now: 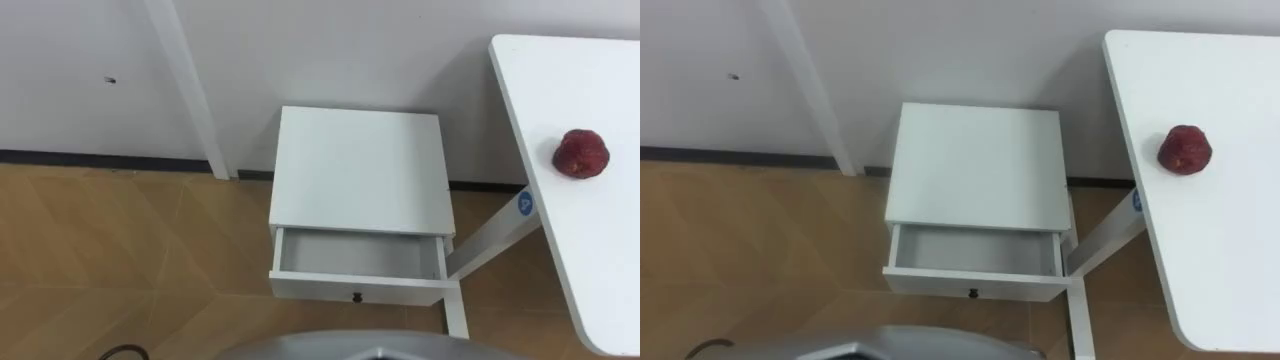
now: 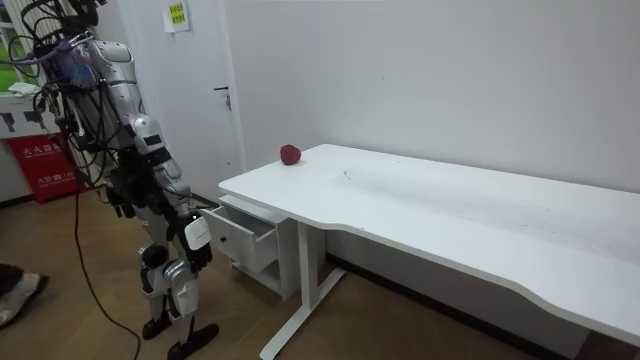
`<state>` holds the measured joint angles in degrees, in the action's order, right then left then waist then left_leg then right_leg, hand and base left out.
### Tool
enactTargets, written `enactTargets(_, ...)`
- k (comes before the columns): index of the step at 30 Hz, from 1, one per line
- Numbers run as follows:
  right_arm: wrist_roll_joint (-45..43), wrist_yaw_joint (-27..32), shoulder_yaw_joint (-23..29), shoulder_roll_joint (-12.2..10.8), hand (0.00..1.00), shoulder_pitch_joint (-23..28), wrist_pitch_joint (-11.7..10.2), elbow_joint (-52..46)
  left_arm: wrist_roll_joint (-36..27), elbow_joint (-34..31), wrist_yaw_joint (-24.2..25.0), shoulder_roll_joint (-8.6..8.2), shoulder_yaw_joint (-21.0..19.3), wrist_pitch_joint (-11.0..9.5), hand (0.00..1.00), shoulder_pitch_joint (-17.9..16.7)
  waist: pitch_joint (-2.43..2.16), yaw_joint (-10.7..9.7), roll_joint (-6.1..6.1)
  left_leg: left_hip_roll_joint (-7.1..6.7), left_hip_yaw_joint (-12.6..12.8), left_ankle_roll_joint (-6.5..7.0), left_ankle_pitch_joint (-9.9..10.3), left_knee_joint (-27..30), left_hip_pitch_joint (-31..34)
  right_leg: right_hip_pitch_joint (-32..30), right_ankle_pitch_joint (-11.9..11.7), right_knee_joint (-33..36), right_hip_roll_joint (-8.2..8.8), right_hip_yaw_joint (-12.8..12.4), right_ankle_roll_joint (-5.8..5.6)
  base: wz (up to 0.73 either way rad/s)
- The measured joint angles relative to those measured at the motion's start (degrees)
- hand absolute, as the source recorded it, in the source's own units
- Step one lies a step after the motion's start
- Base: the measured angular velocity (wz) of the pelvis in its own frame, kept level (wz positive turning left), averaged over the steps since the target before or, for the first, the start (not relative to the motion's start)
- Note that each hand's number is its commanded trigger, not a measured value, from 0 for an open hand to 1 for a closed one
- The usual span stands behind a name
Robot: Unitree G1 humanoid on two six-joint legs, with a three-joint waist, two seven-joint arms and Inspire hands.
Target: Put apple and close drawer
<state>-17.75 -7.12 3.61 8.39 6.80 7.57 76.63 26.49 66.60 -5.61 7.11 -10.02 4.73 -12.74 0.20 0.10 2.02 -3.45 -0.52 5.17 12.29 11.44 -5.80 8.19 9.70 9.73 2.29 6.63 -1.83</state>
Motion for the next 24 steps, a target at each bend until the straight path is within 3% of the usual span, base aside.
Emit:
enactTargets(7,4.64,1.04,0.13,0.03,0.00,-0.11,0.02,-0.07,-1.34,-0.15,0.04,-0.15,0.84,0.06,0.00,0.24,-0.03,0.14,-0.06,0.01,0.24,0.06,0.08,-0.08,0.45,-0.64,0.00,0.04,0.01,-0.11,0.00,-0.01)
enactTargets(10,7.38,2.86,0.25,0.04,0.00,-0.20,0.03,-0.03,-0.99,-0.14,0.03,-0.15,0.64,0.15,0.00,0.73,-0.25,0.00,-0.41,0.03,0.39,0.07,0.07,-0.04,0.83,-1.03,0.00,0.03,0.01,-0.20,0.00,-0.02)
enactTargets(15,17.46,7.43,2.26,0.05,0.00,0.18,0.04,1.59,-1.31,-0.14,-0.57,-0.15,0.60,0.33,0.00,0.76,-0.24,-0.46,-0.57,0.03,0.44,0.08,0.08,-0.03,0.90,-0.96,0.00,-0.02,0.01,-0.17,0.00,0.00)
enactTargets(17,27.90,9.41,6.14,0.05,0.00,1.32,-0.12,1.95,-1.20,-0.14,-0.64,-0.25,-1.20,0.31,0.00,0.89,-0.16,-1.22,-0.64,0.04,0.44,0.10,0.10,-0.17,0.67,-0.78,0.00,-0.14,-0.01,-0.30,0.00,-0.04)
enactTargets(18,34.30,10.23,9.81,0.06,0.00,1.56,-0.60,1.95,-1.10,-0.05,-0.65,-0.35,-2.66,0.25,0.00,0.40,0.14,-1.56,-0.41,0.12,0.88,0.09,0.11,-0.40,0.26,-0.65,0.00,-0.11,-0.09,-0.76,0.00,-0.14)
enactTargets(21,48.08,12.17,16.96,0.04,0.00,1.58,-1.69,1.54,-1.36,-0.21,-1.24,-0.36,-4.77,0.17,0.00,-0.74,0.25,-2.86,-0.68,0.35,1.71,0.04,0.26,-0.47,0.13,-0.82,-0.03,-0.08,-0.29,-1.47,0.05,-0.16)
enactTargets(24,65.12,14.72,25.83,0.25,0.00,1.60,-2.73,0.59,-1.95,-0.41,-1.74,-0.15,-9.70,-0.13,0.00,-1.17,0.18,-5.00,-0.67,0.42,1.66,-0.07,0.34,-0.38,0.37,-1.03,-0.04,-0.08,-0.38,-1.40,0.06,0.00)
